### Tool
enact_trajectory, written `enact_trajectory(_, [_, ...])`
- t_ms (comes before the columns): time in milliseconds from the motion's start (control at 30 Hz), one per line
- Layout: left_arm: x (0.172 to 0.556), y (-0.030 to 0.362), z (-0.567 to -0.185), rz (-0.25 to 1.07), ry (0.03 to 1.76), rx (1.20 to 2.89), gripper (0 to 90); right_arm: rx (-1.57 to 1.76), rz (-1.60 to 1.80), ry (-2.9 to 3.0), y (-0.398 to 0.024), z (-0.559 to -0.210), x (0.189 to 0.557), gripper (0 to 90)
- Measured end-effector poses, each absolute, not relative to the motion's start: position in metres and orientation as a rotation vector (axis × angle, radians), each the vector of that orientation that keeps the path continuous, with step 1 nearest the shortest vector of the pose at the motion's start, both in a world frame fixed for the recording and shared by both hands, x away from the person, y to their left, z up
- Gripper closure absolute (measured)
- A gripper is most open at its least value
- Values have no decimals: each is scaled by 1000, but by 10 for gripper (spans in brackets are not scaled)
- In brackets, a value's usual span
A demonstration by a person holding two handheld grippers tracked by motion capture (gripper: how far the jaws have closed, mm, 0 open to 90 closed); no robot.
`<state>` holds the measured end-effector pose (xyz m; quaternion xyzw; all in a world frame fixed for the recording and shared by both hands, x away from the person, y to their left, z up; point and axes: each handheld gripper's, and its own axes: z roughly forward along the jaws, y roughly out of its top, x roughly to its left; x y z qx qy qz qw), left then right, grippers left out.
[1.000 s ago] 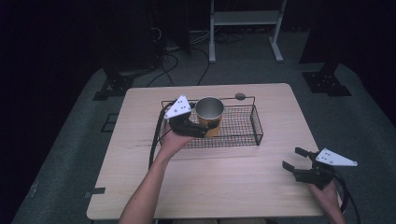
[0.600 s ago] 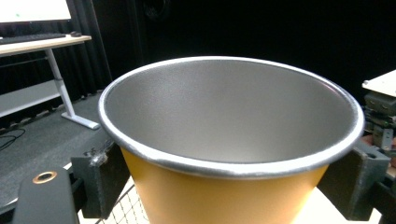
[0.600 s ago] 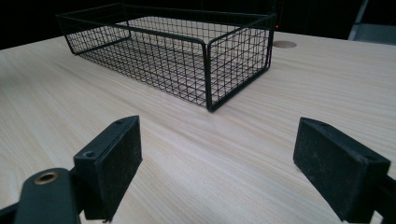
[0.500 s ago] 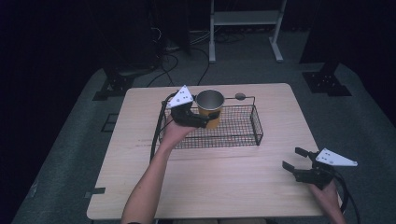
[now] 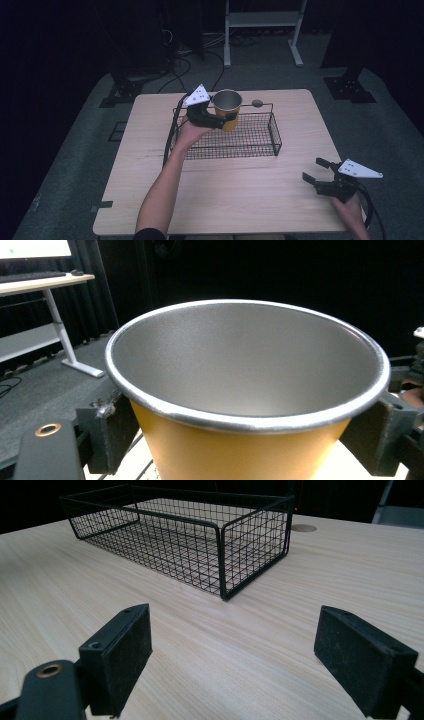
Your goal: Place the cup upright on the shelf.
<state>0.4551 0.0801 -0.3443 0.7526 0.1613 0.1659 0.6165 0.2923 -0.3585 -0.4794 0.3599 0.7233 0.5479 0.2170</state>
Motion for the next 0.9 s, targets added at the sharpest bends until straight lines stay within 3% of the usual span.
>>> enact_trajectory(233, [462, 75, -352, 437, 393, 1754, 140, 992, 1527, 2007, -359, -479, 293, 143])
enact_trajectory(900, [490, 65, -383, 296, 386, 1911, 137, 992, 1541, 2010, -360, -479, 293, 143])
